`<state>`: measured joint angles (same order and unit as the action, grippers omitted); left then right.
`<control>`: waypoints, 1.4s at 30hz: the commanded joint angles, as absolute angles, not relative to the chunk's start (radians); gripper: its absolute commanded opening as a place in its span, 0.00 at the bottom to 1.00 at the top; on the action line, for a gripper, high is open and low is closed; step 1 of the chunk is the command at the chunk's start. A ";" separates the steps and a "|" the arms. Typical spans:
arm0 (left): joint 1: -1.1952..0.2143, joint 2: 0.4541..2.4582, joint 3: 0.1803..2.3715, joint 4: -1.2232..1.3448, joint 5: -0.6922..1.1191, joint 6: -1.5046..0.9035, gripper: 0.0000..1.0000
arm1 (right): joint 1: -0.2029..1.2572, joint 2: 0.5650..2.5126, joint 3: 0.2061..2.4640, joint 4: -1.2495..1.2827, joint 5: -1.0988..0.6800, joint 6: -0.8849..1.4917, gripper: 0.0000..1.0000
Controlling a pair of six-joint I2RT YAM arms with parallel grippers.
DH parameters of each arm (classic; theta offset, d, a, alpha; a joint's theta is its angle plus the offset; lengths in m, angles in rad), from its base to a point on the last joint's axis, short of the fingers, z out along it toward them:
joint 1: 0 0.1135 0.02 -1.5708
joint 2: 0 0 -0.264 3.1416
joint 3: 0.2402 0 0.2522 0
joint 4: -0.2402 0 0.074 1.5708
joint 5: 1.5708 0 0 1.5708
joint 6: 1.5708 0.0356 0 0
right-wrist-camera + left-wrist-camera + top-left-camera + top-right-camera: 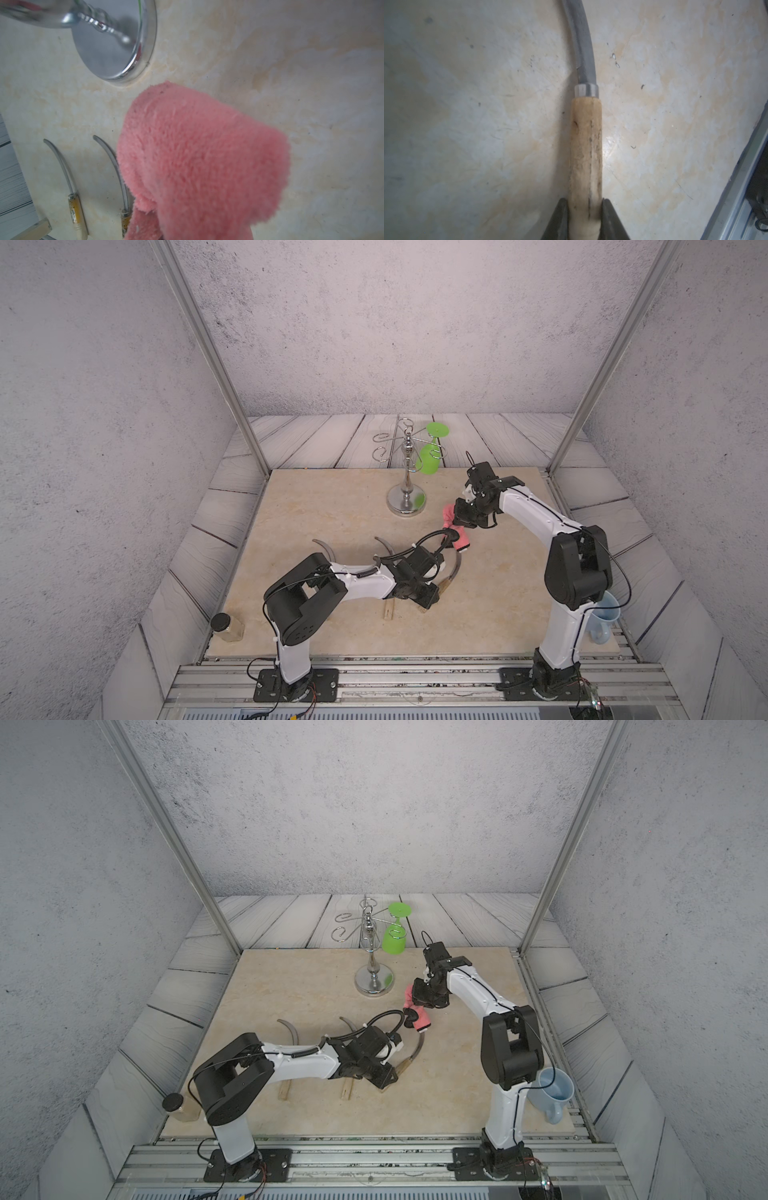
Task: Wipe small sickles with rags
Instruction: Wipe the small sickle at the center of the board.
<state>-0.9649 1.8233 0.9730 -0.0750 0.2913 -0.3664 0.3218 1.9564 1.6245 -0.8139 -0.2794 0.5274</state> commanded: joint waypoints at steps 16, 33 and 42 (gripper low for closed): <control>-0.977 1.845 0.945 -0.217 0.260 -0.356 0.01 | 0.298 2.322 1.835 -0.952 -0.179 0.500 0.13; -0.977 1.911 1.014 -0.253 0.230 -0.392 0.01 | 0.306 2.259 1.586 -0.955 -0.119 0.457 0.14; -0.973 1.933 1.034 -0.246 0.230 -0.397 0.00 | 0.334 2.137 1.353 -0.870 -0.143 0.507 0.14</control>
<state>-0.9710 1.8584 1.0508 -0.1780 0.2871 -0.3798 0.3088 2.0872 1.4899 -0.6308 -0.1860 0.4870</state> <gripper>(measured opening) 0.249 0.139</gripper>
